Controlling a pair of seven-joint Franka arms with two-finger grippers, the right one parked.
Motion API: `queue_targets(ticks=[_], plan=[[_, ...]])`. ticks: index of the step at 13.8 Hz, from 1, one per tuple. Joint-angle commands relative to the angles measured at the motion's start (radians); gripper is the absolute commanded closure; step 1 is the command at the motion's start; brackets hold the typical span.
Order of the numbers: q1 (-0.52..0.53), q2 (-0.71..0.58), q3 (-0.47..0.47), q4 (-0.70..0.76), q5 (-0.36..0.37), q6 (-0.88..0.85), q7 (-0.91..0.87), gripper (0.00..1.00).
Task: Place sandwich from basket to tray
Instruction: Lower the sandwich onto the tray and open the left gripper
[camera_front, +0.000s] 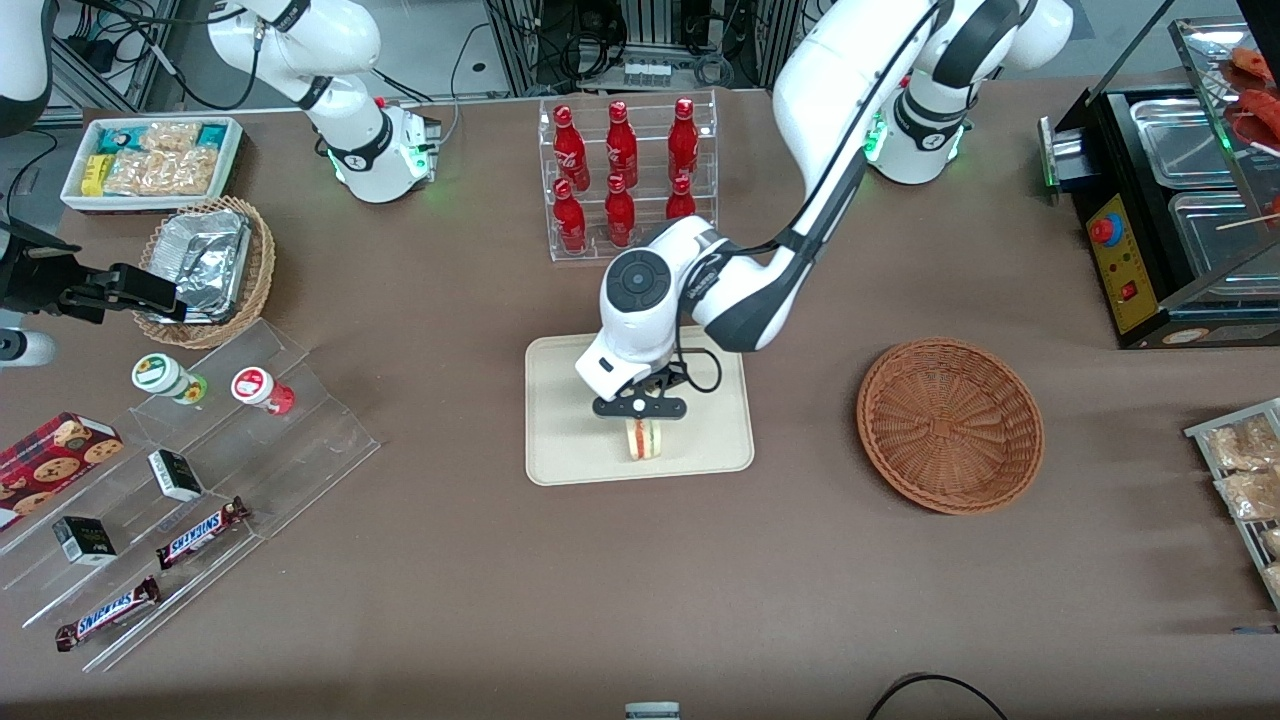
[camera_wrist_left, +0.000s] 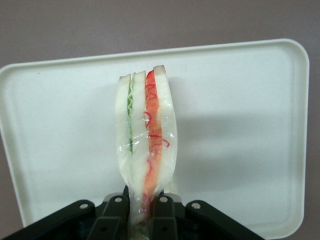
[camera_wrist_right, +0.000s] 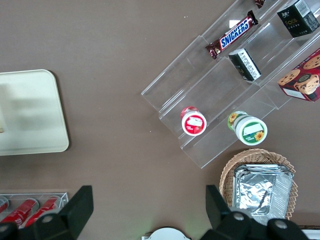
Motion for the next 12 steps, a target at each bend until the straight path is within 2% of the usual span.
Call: queue_targets(ticks=[1,6,7,8,9,10,12], plan=[[-0.013,0.02,0.012,0.025,-0.006,-0.001,-0.019,1.0],[-0.038,0.036,0.012,0.005,-0.004,-0.003,-0.02,0.99],[-0.044,0.036,0.012,0.001,-0.006,-0.006,-0.02,0.9],[-0.05,0.036,0.012,-0.005,-0.007,-0.007,-0.02,0.65],[-0.05,0.035,0.012,-0.005,-0.004,-0.009,-0.02,0.24],[-0.05,0.029,0.012,-0.003,0.0,-0.013,-0.02,0.01],[-0.047,0.003,0.018,0.011,0.005,-0.091,-0.022,0.0]])
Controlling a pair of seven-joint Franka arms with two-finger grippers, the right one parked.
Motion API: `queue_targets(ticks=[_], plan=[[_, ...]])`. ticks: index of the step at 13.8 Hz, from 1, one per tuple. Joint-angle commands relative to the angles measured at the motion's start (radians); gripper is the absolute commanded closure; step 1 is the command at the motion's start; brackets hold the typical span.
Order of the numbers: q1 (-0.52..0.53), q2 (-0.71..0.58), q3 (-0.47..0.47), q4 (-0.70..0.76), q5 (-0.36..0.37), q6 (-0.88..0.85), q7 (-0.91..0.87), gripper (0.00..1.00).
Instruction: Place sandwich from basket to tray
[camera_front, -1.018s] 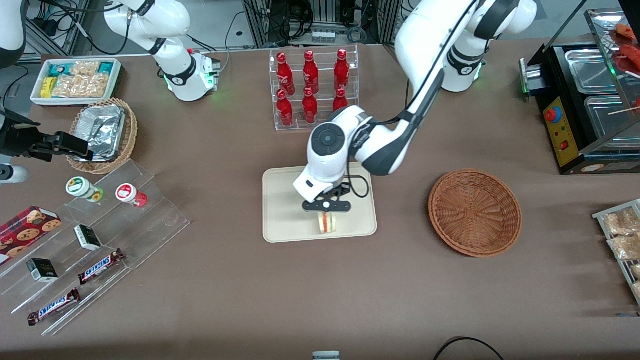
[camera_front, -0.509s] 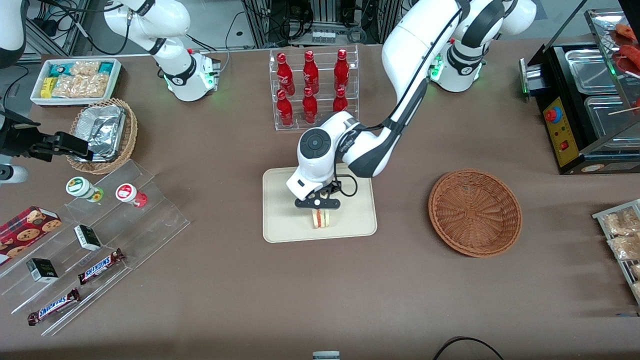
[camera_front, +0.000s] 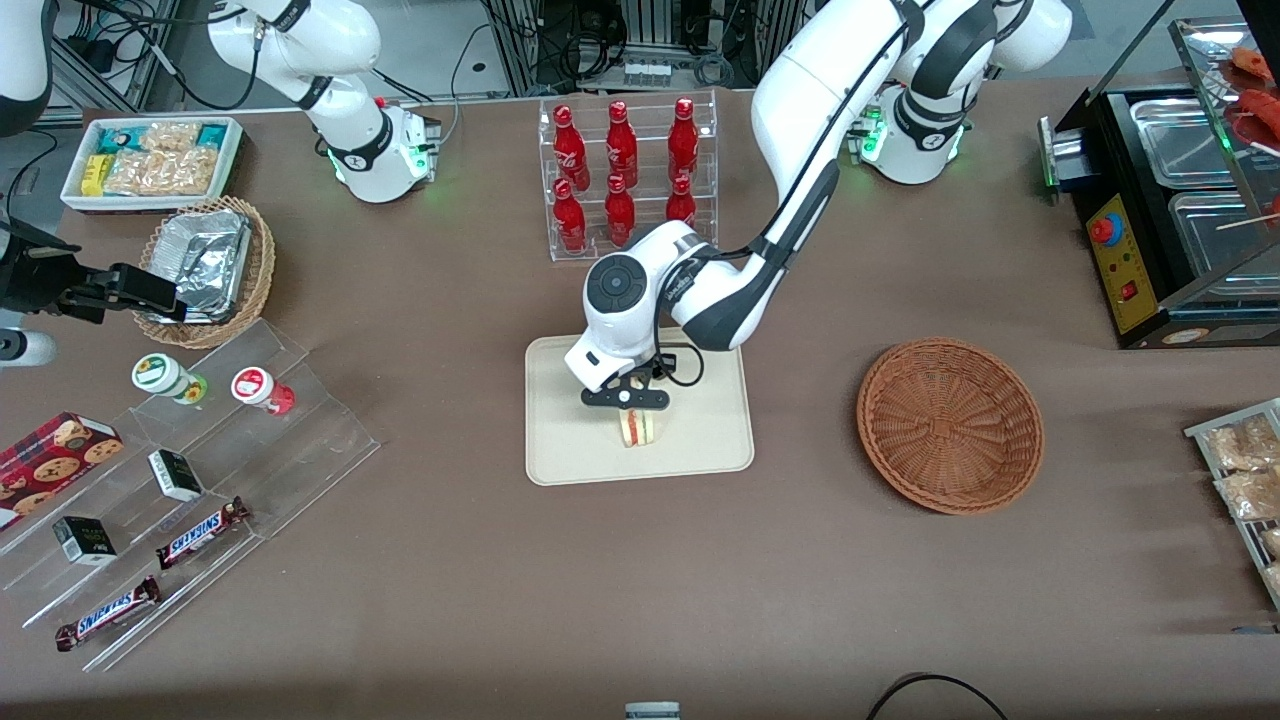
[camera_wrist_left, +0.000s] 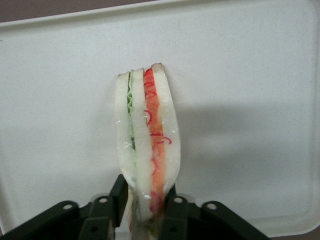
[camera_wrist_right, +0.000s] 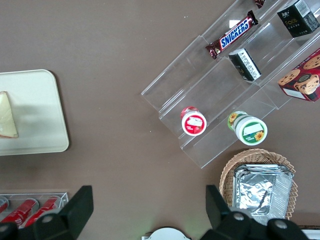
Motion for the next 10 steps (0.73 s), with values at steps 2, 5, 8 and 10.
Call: queue_targets(ticks=[2,5,8,10], plan=[[-0.001,-0.091,0.018,0.018,0.002,-0.117,-0.018,0.0],[0.056,-0.203,0.02,0.016,-0.006,-0.183,-0.054,0.0],[0.141,-0.311,0.021,-0.007,0.005,-0.293,-0.101,0.0],[0.23,-0.401,0.02,-0.049,0.006,-0.344,-0.084,0.0]])
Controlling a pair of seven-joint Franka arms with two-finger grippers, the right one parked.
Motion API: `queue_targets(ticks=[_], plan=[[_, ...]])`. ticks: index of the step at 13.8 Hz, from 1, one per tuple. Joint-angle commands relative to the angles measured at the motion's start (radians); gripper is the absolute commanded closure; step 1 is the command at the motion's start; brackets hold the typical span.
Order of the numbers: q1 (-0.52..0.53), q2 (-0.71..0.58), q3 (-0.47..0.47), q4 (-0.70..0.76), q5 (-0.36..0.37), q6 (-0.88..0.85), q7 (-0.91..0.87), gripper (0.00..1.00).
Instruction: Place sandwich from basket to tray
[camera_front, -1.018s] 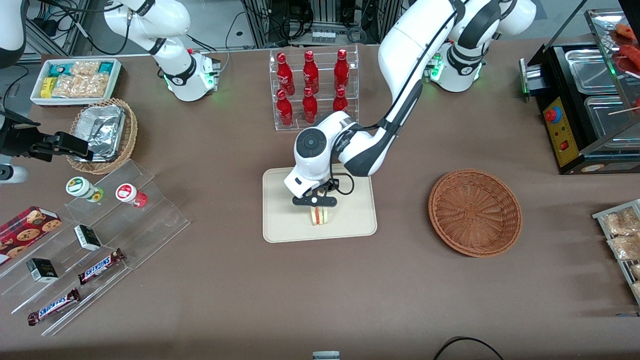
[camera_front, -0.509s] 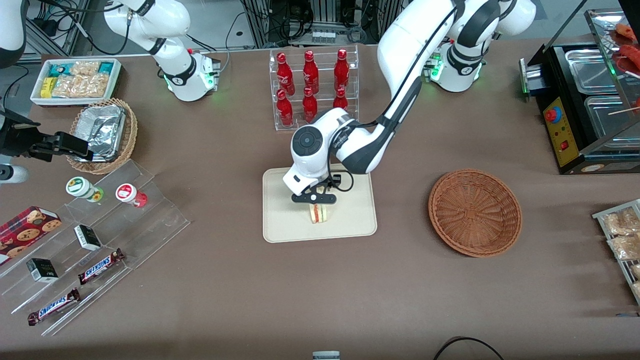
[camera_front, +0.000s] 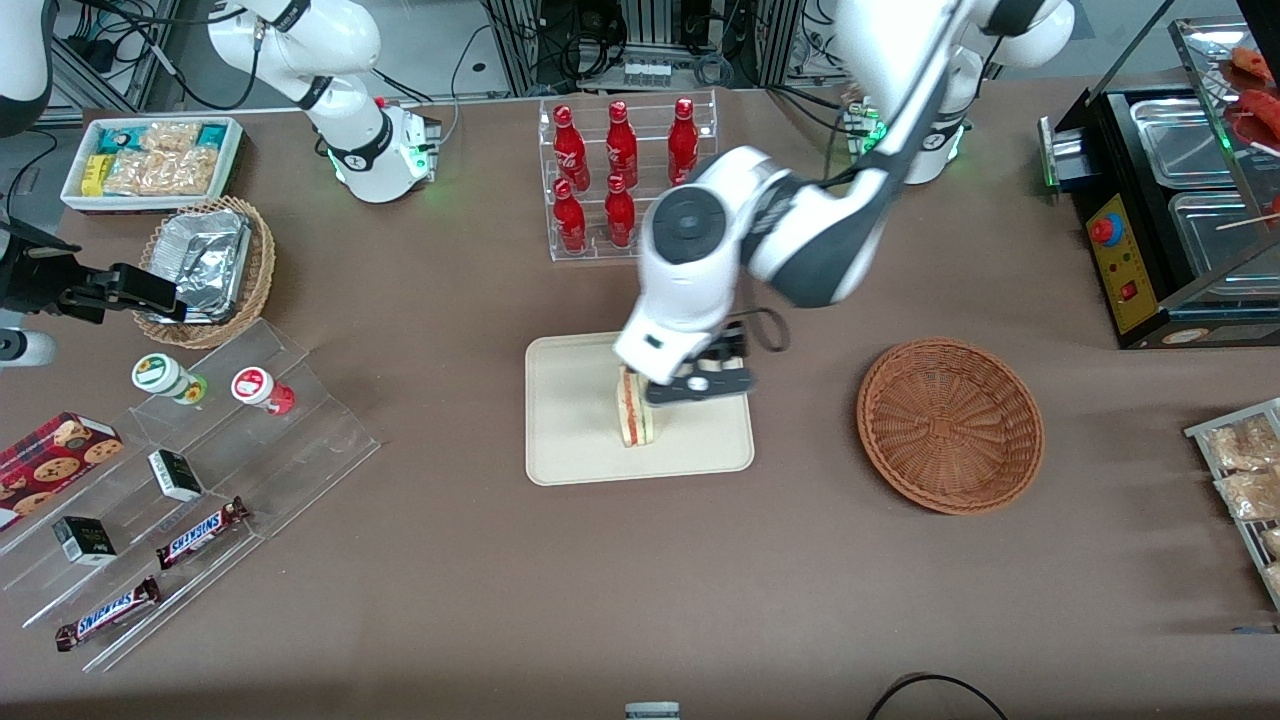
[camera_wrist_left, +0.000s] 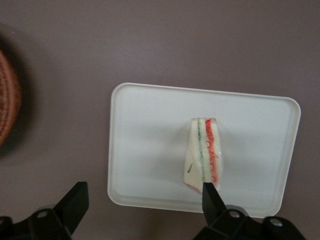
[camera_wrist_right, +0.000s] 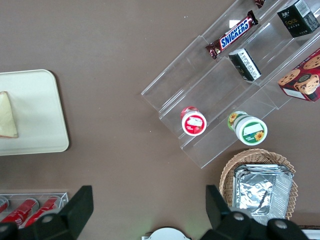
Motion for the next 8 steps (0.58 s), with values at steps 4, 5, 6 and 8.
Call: queue_targets(ticks=[4,5,6,8], plan=[[0.216,-0.271,-0.01,-0.198,0.003,-0.092,0.188,0.0],[0.244,-0.303,-0.01,-0.212,0.003,-0.111,0.248,0.0],[0.279,-0.335,-0.01,-0.232,0.003,-0.134,0.324,0.0],[0.332,-0.4,-0.01,-0.28,-0.004,-0.154,0.427,0.0]])
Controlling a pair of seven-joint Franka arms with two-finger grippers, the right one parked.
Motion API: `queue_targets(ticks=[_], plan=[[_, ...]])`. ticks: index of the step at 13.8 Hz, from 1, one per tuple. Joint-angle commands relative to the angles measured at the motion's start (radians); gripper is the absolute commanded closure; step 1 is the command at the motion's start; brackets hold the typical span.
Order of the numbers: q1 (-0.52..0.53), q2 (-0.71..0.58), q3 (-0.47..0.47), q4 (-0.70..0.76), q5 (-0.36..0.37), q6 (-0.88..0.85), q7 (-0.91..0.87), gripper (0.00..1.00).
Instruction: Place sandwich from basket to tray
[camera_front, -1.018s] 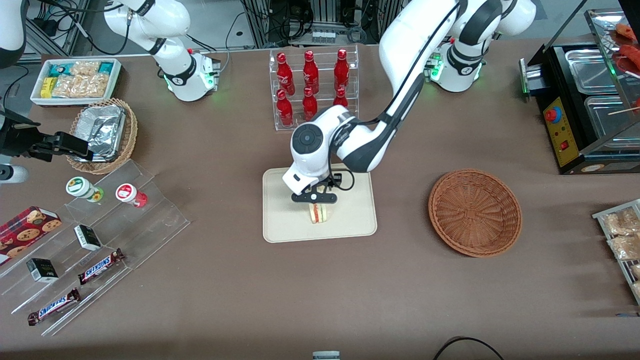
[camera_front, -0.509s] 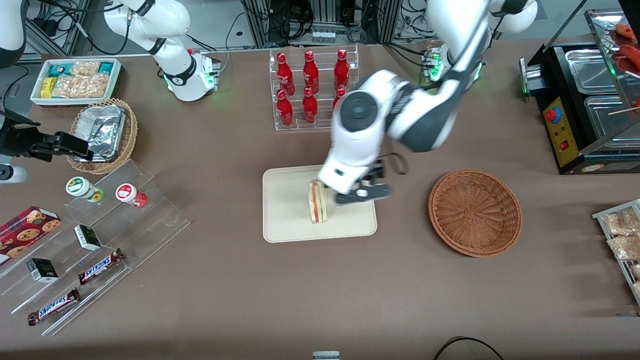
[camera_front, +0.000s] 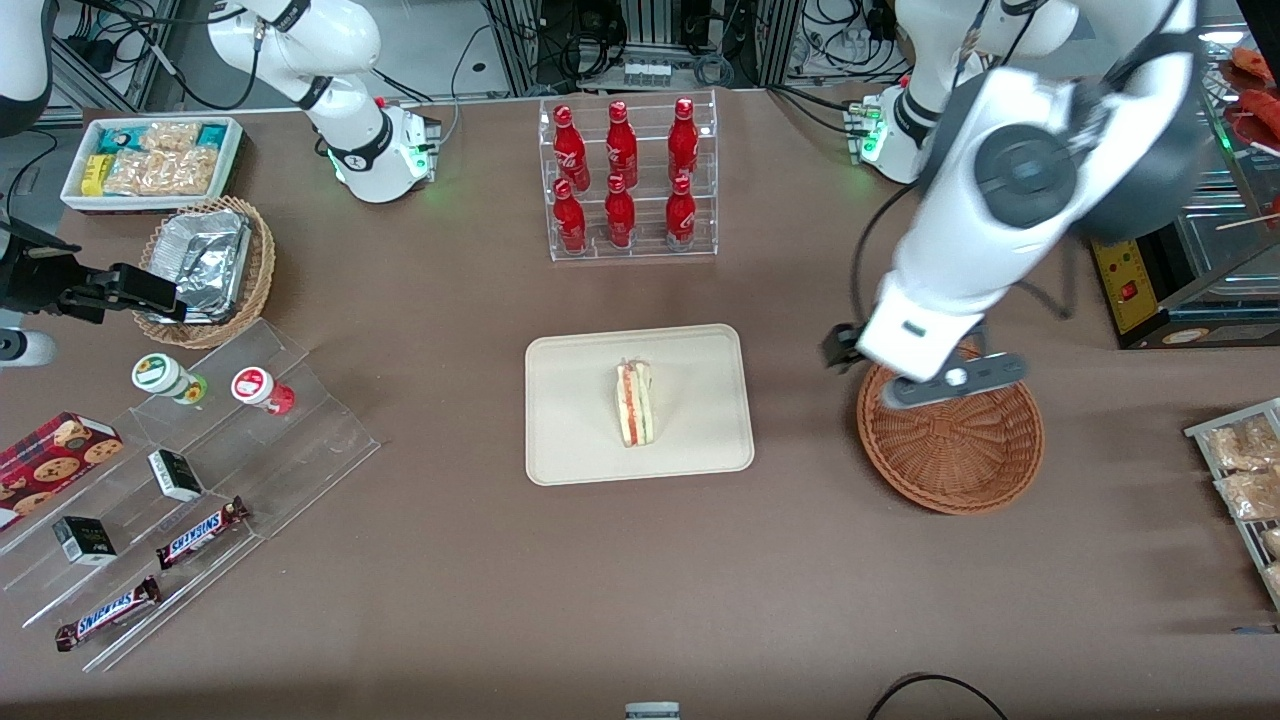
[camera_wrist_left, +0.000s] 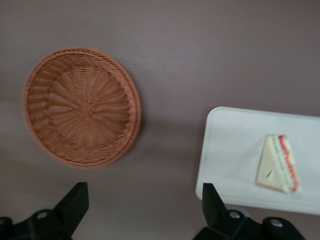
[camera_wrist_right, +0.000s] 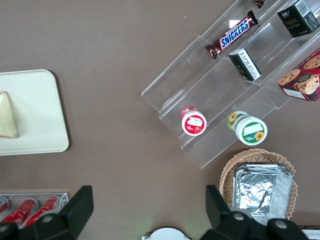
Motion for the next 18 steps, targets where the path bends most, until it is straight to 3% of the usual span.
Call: queue_targets(ticks=[1,4,9,12,14,18], plan=[[0.076,-0.125,-0.012,-0.117,-0.007,-0.006,0.127,0.0],[0.17,-0.215,-0.012,-0.194,-0.016,-0.018,0.297,0.0],[0.267,-0.217,-0.01,-0.174,-0.022,-0.055,0.507,0.0],[0.265,-0.182,-0.007,-0.111,-0.016,-0.059,0.498,0.0],[0.25,-0.15,0.057,-0.05,-0.021,-0.096,0.514,0.0],[0.253,-0.127,0.057,-0.028,-0.01,-0.104,0.515,0.0]])
